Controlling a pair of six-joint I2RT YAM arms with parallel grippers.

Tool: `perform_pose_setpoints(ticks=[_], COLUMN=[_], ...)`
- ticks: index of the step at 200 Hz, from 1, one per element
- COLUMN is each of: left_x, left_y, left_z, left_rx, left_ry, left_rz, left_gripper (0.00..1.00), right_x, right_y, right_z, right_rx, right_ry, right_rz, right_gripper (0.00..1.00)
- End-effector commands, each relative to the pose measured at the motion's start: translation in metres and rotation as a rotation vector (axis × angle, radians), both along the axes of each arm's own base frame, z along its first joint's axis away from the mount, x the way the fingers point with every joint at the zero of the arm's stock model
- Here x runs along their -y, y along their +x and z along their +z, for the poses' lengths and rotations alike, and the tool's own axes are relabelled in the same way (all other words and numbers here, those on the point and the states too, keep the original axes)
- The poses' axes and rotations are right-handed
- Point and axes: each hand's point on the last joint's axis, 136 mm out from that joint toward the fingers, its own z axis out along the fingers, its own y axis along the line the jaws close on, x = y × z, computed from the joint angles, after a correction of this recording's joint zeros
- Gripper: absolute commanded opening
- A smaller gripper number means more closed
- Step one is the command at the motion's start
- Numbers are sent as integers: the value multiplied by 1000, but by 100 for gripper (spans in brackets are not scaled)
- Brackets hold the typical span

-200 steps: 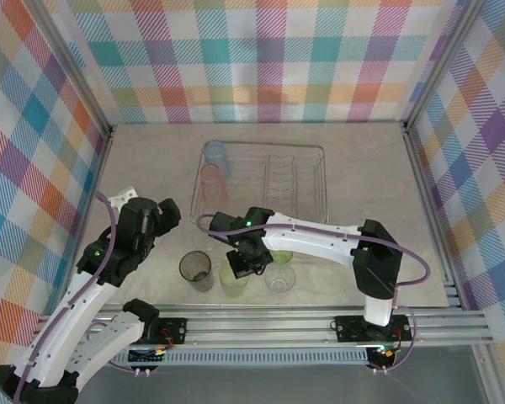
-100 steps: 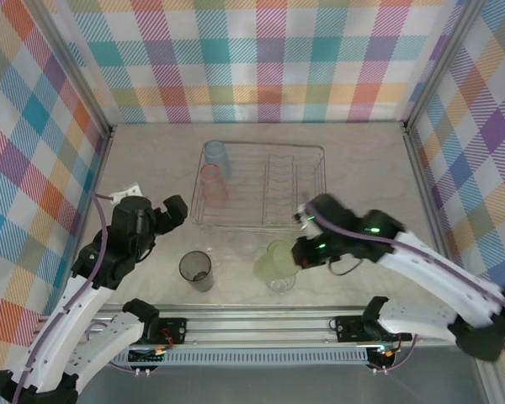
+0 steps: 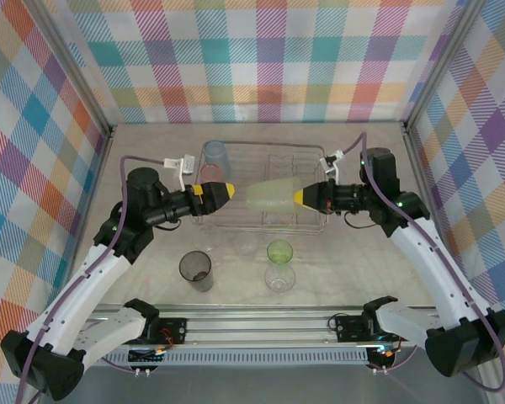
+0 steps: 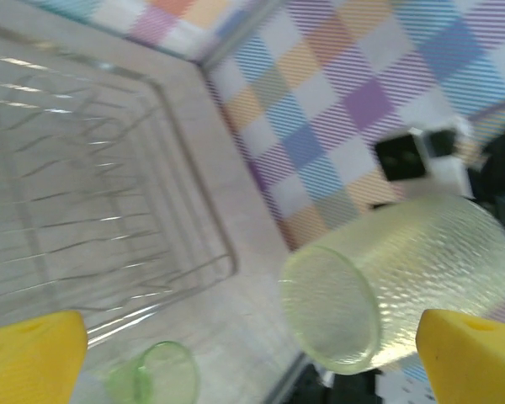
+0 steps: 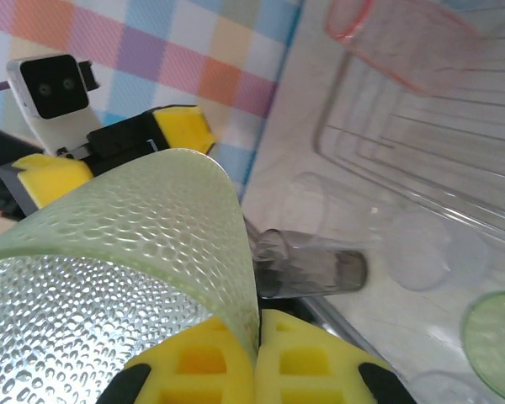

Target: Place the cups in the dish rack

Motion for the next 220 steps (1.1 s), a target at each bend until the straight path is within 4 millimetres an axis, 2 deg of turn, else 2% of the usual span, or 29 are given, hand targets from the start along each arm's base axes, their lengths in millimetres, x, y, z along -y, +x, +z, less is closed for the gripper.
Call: perform_pose_setpoints(ticks=[1,53,89,117,146,185,204,220], left_x=[17,40,51,57,64,68,67,64], left_y=[-22,-35,-41,-49,-53,-53,-51,-50], left_z=[39,45,48,57,54,41,38,39], left_rx=[127,154,189,227,222,173,173,182], left_ry=[-97,-93,-100,-121,-120,-93,-73,-70], left_rz=[-164,-284,-330,-364,-405,-411,-391,-368], left_gripper=[100,100,100,100,99,88,80,68], right_x=[-12,-19,-29,-38,-47,-51,-51,-51], right_y=[-7,1,-2,-3,1,7,8,8], right_z=[38,44,45,38,26,20,19,16], right_rx=[96,101,112,100,79,71,71,68], right_ry=[151,202,222,216,211,210,202,192], right_rz=[131,177,246,278,294,285,289,289], right_gripper=[0,0,0,0,0,0,0,0])
